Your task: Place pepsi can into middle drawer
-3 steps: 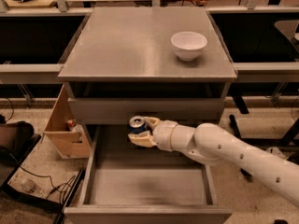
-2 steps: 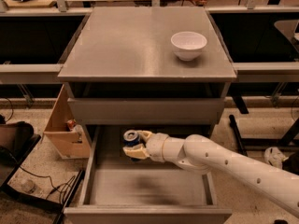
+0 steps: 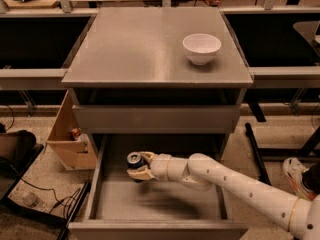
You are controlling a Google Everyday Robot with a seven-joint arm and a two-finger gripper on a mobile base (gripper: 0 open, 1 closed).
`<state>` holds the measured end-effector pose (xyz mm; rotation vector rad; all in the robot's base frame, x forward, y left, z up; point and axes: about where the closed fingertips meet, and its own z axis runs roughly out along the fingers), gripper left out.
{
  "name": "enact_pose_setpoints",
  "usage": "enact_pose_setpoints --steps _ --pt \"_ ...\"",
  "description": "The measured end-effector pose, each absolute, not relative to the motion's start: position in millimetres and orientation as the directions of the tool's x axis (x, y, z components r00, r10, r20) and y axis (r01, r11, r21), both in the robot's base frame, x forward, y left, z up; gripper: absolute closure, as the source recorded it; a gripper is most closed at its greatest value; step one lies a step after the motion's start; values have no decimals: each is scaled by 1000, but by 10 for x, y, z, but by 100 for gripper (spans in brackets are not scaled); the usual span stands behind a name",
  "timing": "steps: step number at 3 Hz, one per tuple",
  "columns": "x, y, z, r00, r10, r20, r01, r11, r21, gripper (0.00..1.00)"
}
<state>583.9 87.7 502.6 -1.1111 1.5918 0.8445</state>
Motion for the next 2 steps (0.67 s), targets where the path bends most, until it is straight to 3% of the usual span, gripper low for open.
enact_pose_setpoints --steps 2 --pt "5825 1032 4471 -100 -208 -973 -966 255 45 100"
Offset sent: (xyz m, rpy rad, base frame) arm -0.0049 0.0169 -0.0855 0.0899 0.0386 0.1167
